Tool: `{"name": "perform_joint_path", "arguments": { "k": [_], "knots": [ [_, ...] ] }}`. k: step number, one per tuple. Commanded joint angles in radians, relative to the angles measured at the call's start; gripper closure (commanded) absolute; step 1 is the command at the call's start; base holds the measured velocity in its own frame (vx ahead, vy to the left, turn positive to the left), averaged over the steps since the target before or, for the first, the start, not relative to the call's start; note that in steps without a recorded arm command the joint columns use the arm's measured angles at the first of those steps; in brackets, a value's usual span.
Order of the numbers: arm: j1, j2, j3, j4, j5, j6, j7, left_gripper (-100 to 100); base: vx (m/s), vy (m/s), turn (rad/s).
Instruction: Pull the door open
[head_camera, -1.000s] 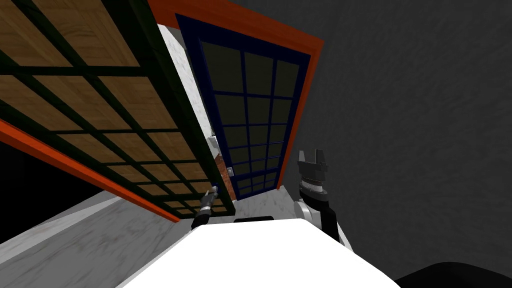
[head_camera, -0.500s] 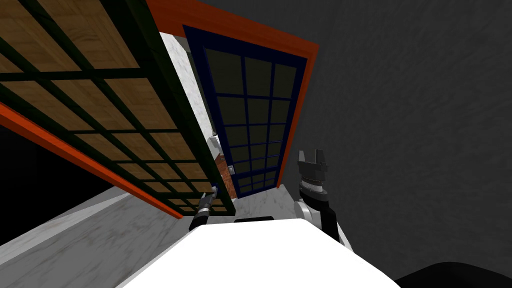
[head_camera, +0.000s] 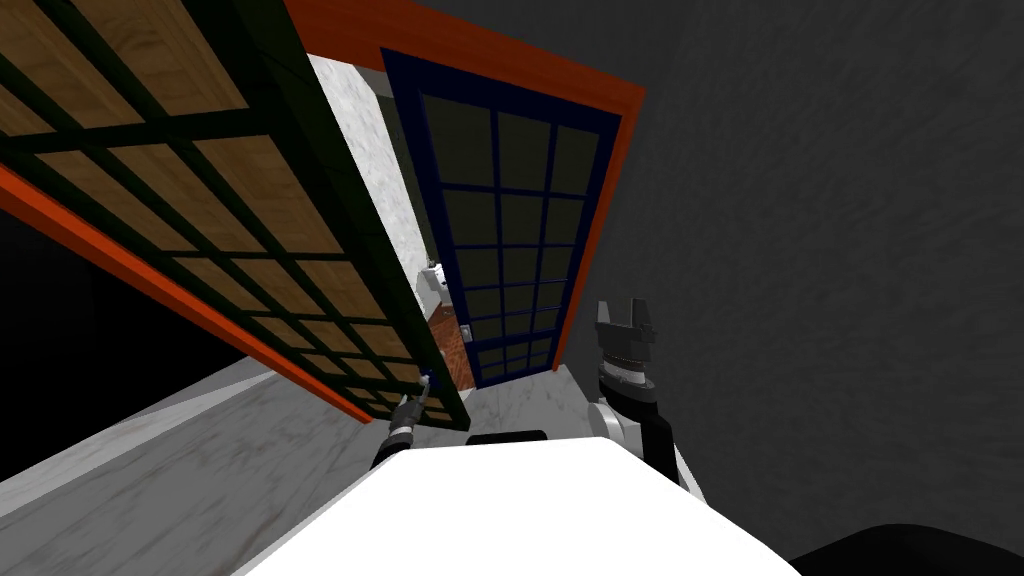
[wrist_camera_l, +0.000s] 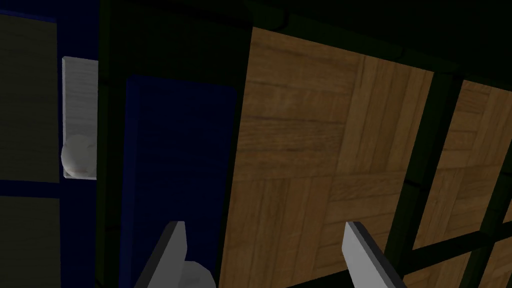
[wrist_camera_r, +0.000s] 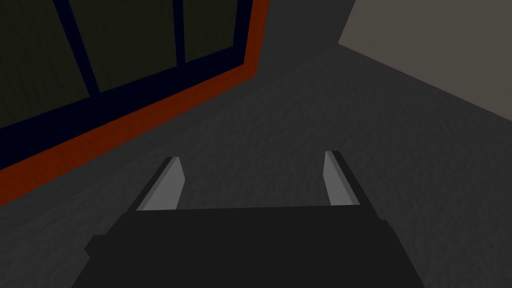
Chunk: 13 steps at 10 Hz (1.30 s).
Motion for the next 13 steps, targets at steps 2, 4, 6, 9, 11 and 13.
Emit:
{"name": "perform_joint_path", "arguments": {
  "k": [2,4,6,9,11,13],
  "knots": [
    [0.028,0.011,0.01,-0.005,0.012,0.009,0.046,100,-0.084,0.033,0.036],
    [0.022,0.022,-0.012,-0.01,-0.007,-0.01,0.047,-100,-0.109,0.034,-0.058],
    [0.017,0.034,-0.036,-0.023,-0.028,-0.029,0.046,-100,-0.2,0.052,-0.113],
    [0.006,0.062,-0.095,-0.055,-0.081,-0.074,0.043,-100,-0.202,0.097,-0.169],
    [0.006,0.062,-0.095,-0.055,-0.081,-0.074,0.043,-100,-0.094,0.047,-0.025],
    [-0.002,0.084,-0.142,-0.08,-0.122,-0.109,0.041,-100,-0.142,0.042,-0.176]
  ]
}}
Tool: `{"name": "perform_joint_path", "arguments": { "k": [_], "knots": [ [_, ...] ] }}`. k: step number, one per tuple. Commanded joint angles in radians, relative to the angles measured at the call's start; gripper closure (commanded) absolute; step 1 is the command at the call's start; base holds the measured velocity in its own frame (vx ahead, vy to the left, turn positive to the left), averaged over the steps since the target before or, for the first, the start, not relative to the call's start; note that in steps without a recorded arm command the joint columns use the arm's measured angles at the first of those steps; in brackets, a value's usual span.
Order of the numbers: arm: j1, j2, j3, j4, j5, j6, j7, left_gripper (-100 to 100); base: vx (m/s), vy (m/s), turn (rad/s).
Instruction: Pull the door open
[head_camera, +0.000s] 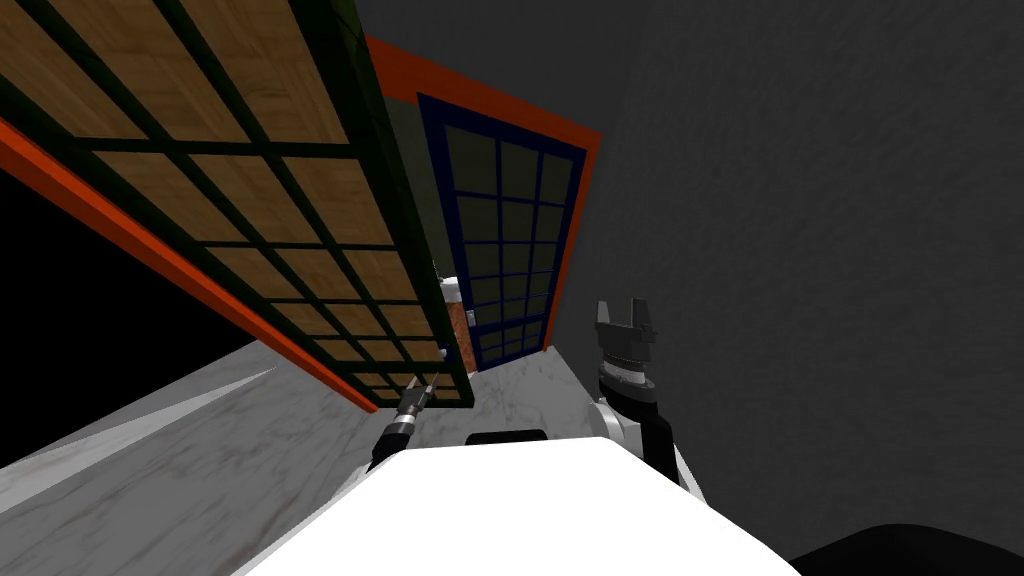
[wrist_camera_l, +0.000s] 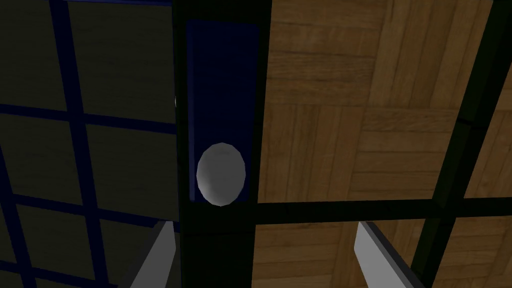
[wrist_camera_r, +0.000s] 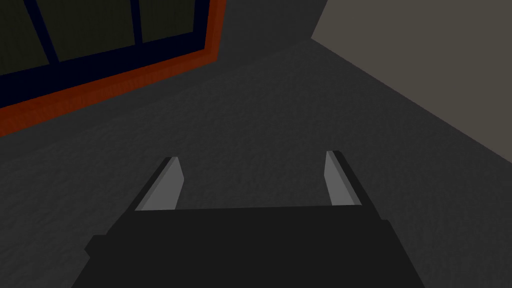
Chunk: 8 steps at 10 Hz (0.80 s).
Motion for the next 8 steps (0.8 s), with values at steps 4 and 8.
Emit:
{"name": "perform_joint_path", "arguments": {
  "k": [4,8],
  "knots": [
    [-0.021,0.015,-0.027,-0.007,-0.025,-0.019,-0.004,-100,-0.11,0.029,-0.065],
    [-0.036,0.011,-0.018,-0.003,-0.02,-0.006,-0.012,-100,0.2,0.0,-0.032]
  ]
}}
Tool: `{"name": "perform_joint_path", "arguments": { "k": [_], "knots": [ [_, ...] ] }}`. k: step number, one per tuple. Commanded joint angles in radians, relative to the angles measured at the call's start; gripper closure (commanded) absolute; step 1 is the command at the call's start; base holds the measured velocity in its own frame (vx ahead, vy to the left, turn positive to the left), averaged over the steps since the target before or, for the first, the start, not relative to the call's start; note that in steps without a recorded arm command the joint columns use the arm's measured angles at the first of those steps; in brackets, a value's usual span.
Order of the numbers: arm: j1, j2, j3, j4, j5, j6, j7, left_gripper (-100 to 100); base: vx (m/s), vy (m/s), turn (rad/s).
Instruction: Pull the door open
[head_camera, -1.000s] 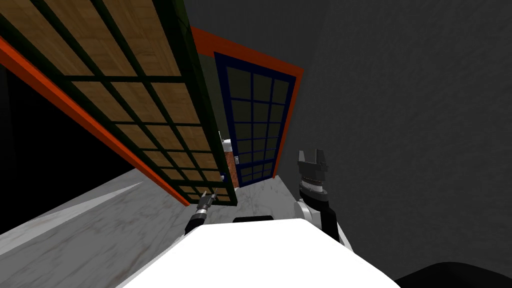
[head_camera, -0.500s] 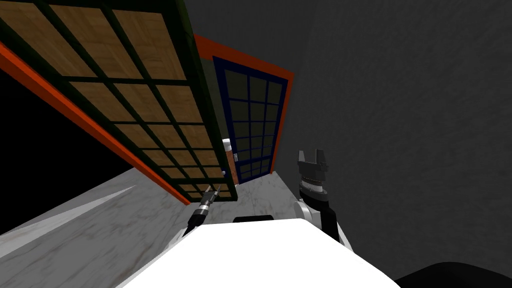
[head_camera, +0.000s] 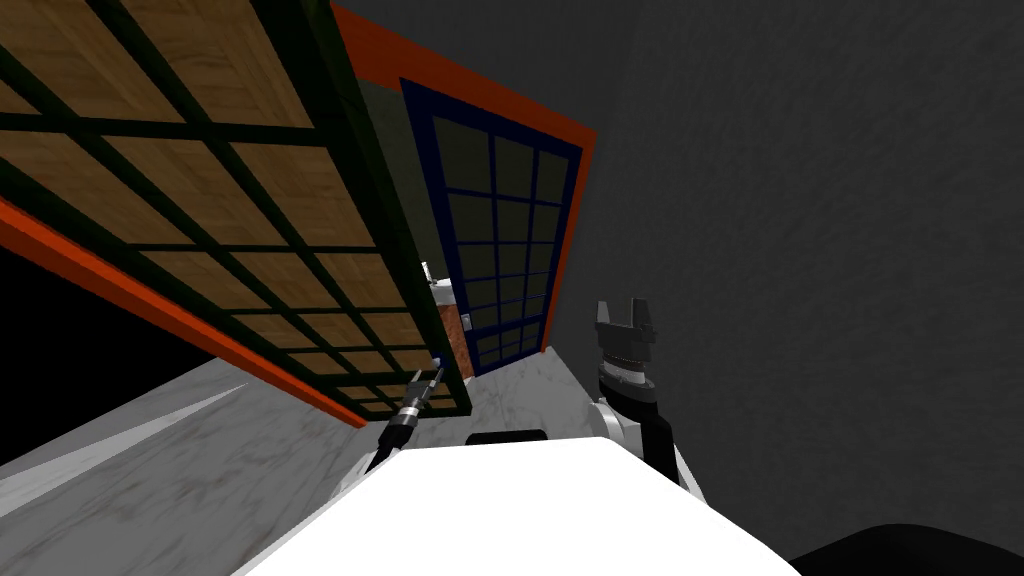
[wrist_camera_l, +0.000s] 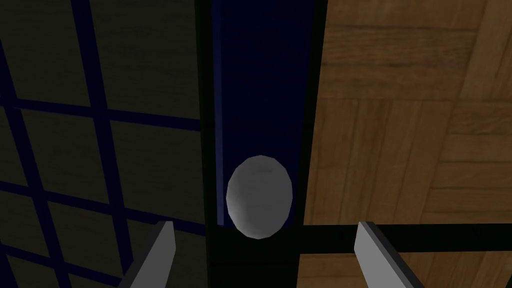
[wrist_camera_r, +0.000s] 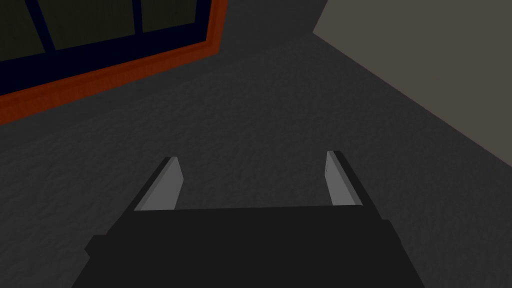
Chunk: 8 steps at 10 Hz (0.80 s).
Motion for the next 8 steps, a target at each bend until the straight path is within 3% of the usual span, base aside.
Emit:
{"name": "perform_joint_path", "arguments": {
  "k": [1,3,4,8],
  "knots": [
    [-0.008,-0.001,0.004,0.005,0.002,0.004,-0.004,-100,0.204,0.008,-0.032],
    [-0.009,-0.002,0.004,0.003,0.002,0.007,-0.004,-100,0.157,0.007,-0.008],
    [-0.009,-0.002,0.004,0.003,0.002,0.007,-0.004,100,-0.021,-0.005,-0.001],
    [-0.009,-0.002,0.004,0.003,0.002,0.007,-0.004,100,-0.018,0.0,-0.006]
  ]
}}
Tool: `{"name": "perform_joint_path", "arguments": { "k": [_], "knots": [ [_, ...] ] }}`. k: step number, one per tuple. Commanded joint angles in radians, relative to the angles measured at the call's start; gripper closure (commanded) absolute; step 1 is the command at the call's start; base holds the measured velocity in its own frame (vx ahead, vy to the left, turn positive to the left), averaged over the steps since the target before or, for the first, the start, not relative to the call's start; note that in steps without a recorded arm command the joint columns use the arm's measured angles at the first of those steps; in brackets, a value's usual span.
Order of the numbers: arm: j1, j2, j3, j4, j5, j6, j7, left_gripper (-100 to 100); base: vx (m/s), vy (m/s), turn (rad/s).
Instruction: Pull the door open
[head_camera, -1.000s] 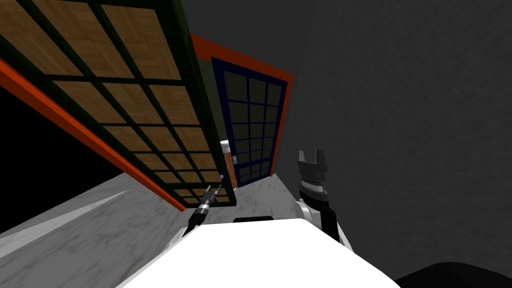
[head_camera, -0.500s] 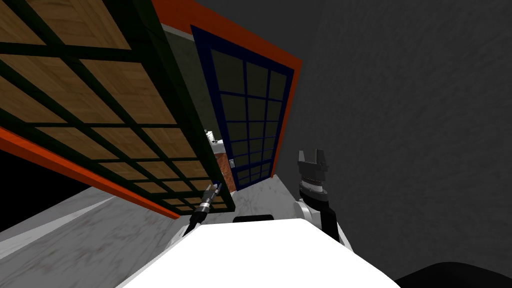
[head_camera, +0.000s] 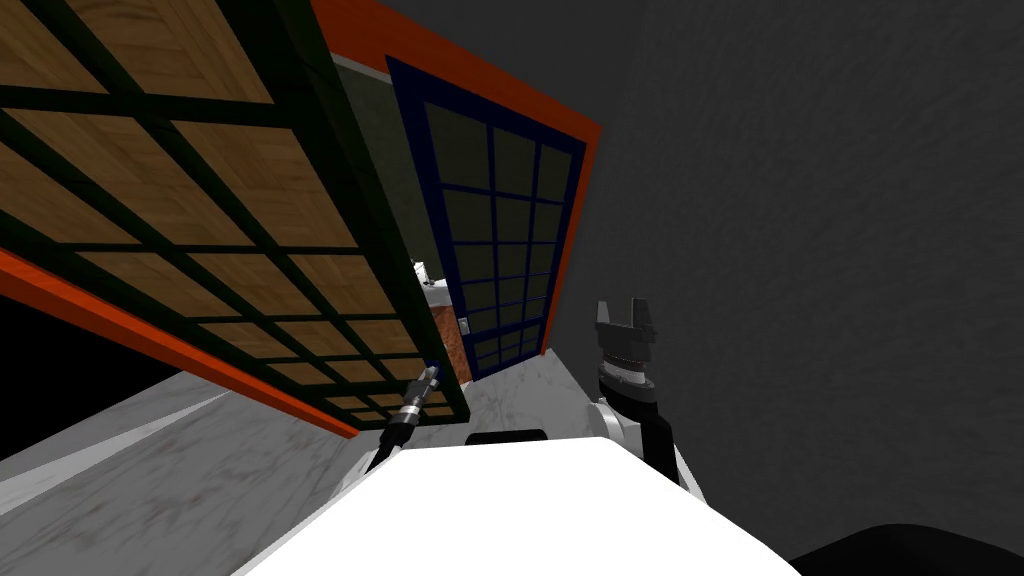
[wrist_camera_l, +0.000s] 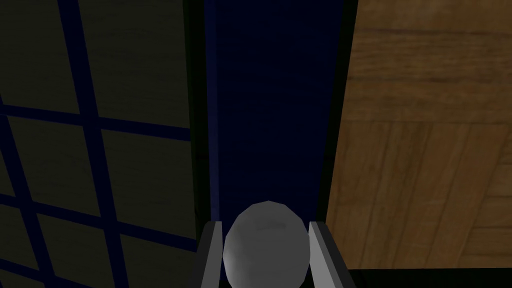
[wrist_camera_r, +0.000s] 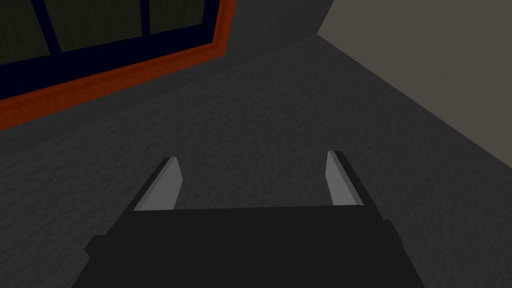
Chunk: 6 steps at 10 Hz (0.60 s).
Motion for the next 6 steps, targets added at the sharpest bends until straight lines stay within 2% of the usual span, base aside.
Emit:
{"name": "perform_joint_path", "arguments": {
  "k": [1,6],
  "knots": [
    [0.0,0.001,0.001,-0.001,0.001,-0.002,0.001,100,0.0,0.0,0.0],
    [-0.002,0.002,-0.011,0.002,0.028,0.001,0.109,100,-0.023,0.013,-0.042]
  ]
}}
